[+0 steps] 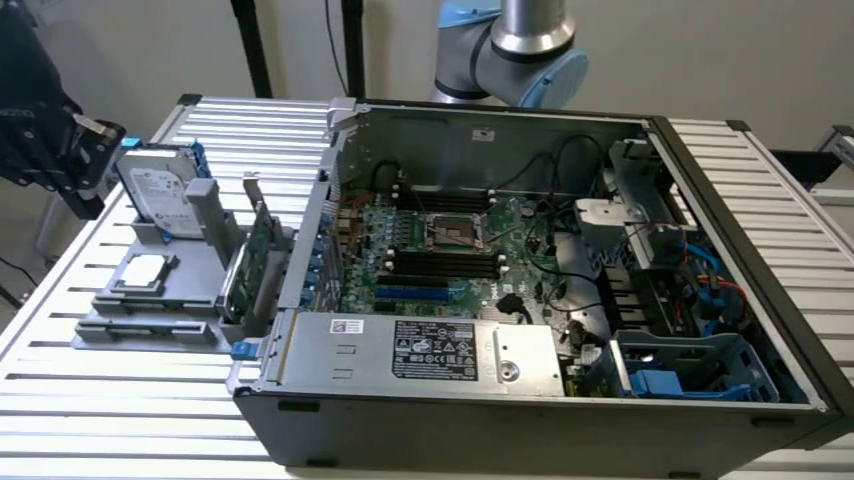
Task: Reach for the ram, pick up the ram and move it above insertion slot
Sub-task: 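Pick up the ram and move it above insertion slot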
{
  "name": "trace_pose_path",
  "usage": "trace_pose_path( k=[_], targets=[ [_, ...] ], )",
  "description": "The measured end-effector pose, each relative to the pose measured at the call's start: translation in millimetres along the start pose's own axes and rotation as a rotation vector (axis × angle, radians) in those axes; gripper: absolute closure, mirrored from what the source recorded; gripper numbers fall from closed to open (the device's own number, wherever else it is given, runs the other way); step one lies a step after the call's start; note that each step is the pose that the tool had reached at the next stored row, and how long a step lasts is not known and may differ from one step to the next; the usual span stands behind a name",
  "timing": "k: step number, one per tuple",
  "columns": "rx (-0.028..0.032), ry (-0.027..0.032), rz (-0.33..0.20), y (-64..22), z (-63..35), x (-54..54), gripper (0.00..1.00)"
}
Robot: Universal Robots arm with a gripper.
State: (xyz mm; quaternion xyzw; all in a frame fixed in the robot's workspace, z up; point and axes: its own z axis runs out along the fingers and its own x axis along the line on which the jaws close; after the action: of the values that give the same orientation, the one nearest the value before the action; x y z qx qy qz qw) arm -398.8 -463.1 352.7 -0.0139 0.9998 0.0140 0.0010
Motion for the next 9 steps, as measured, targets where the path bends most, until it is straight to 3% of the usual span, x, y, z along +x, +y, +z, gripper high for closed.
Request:
trace_pose_path(
  k=[6,9],
  targets=[
    [-0.0005,-0.0007,-0.007,0.0,-0.1,0.0,0.89],
    [-0.0010,0.0007,-0.060,0.0,-0.1,0.1,0.89]
  ],
)
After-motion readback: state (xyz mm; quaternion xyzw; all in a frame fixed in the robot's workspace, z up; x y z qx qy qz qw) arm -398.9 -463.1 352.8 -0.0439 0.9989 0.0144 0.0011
